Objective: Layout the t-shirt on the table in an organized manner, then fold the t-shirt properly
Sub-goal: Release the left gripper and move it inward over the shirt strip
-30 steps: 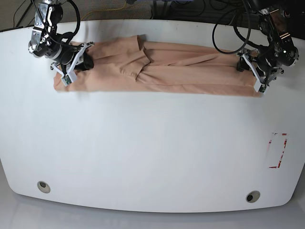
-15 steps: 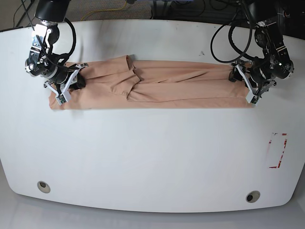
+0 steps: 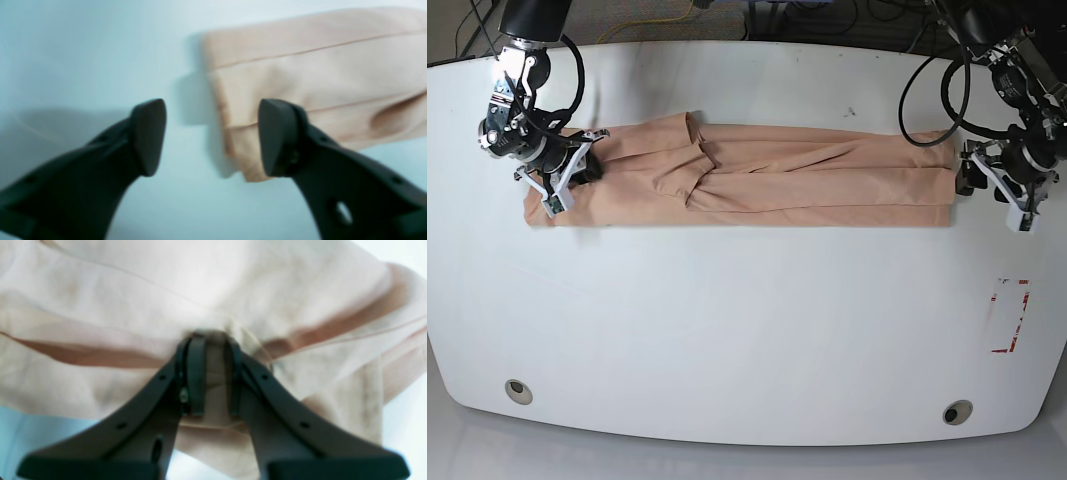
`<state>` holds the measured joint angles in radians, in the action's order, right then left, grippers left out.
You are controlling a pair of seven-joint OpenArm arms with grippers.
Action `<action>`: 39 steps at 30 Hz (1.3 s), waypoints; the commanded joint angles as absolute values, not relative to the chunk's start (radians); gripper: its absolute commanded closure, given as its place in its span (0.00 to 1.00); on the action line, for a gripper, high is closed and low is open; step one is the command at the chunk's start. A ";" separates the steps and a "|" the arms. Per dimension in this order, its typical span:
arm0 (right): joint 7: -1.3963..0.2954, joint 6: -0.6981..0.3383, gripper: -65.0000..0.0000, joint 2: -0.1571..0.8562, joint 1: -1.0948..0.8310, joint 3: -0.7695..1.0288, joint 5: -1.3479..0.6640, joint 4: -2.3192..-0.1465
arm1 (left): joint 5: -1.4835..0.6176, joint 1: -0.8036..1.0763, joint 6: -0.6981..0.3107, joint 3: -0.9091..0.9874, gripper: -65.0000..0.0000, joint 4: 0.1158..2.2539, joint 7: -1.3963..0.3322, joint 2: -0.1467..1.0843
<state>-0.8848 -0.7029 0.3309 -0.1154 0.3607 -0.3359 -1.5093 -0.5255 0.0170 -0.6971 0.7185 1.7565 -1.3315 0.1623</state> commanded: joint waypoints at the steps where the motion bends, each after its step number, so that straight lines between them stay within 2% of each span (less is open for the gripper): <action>1: -0.924 -0.698 0.85 0.344 -0.114 0.366 -0.311 -1.518 | -0.555 -0.001 -0.698 0.739 0.29 1.724 -1.322 0.189; 15: -0.934 -0.698 0.85 0.325 -0.114 0.366 -0.311 -1.518 | -0.590 -0.074 -0.698 0.739 0.28 1.480 -1.302 0.217; 30: -0.934 -0.698 0.85 0.323 -0.114 0.366 -0.314 -1.524 | -0.584 -0.097 -0.698 0.601 0.28 1.365 -1.299 0.214; 36: -0.935 -0.698 0.85 0.325 -0.116 0.386 -0.374 -1.524 | -0.590 -0.094 -0.698 0.552 0.29 1.362 -1.299 0.214; 38: -0.935 -0.698 0.85 0.325 -0.116 0.400 -0.387 -1.524 | -0.590 -0.093 -0.698 0.538 0.32 1.363 -1.300 0.214; 39: -0.935 -0.698 0.85 0.325 -0.116 0.406 -0.392 -1.524 | -0.590 -0.093 -0.698 0.532 0.38 1.363 -1.300 0.214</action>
